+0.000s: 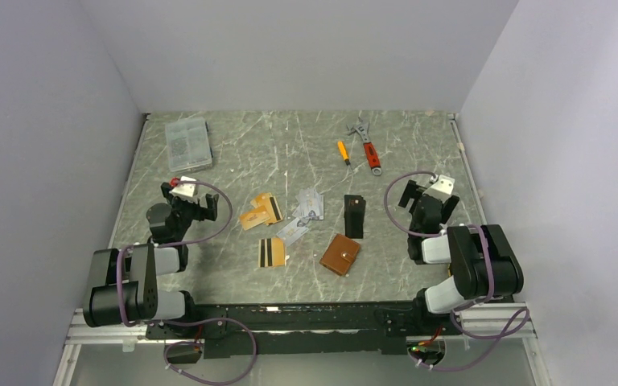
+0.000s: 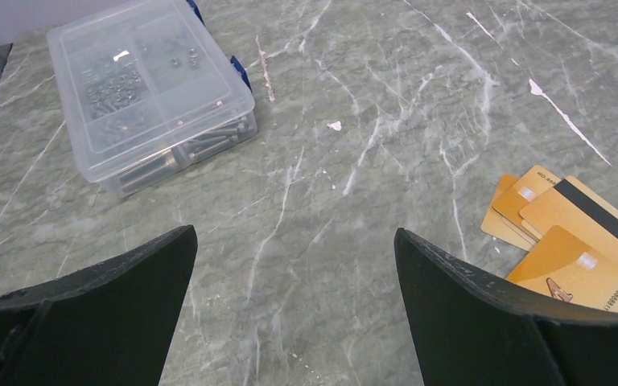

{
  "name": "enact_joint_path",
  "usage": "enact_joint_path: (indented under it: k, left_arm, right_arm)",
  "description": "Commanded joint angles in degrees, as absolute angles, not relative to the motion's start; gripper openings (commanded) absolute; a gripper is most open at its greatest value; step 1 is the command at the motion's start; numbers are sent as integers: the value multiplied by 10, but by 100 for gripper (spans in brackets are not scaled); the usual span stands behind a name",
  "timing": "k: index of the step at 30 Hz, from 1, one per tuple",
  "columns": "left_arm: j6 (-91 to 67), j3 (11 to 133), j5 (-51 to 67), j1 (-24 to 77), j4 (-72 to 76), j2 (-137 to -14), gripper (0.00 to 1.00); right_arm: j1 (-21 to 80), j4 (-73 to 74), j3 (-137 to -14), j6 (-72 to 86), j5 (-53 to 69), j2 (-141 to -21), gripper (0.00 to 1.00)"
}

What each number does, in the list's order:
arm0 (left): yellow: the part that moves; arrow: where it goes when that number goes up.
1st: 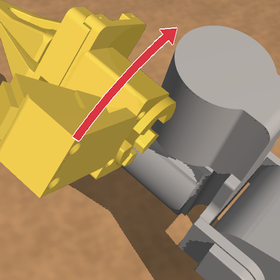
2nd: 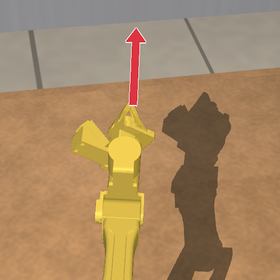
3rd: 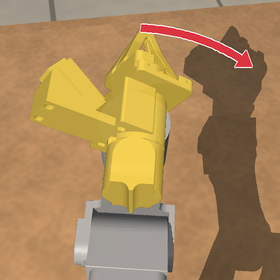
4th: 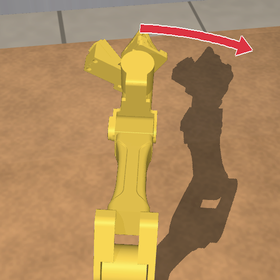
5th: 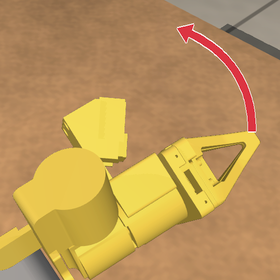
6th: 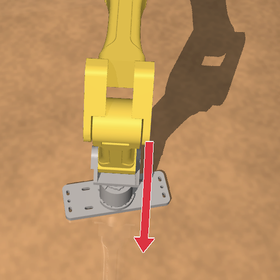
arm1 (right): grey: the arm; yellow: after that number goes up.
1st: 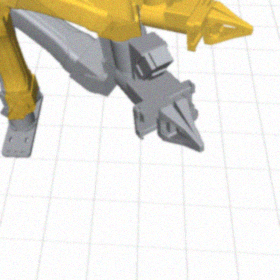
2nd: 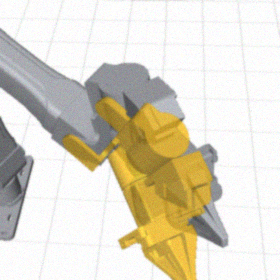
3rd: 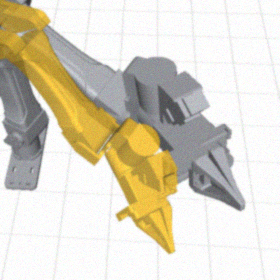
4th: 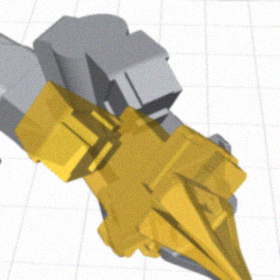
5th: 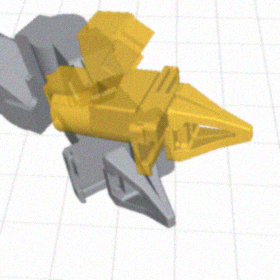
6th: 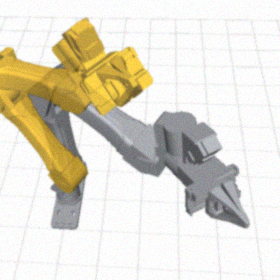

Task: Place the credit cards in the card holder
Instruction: Reset both arms

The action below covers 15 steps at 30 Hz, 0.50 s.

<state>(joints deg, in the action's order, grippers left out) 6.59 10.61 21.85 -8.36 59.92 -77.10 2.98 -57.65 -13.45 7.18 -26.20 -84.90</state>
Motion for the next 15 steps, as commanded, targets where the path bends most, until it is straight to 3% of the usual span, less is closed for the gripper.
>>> enact_joint_path:
  k: [1,15]
  left_arm:
    - [72,120,211,-82,621,-769,99]
    - [79,126,186,-68,603,-767,99]
  right_arm:
    - [23,-626,-142,64,-234,-842,100]
    - [27,-645,-136,50,-240,-846,100]
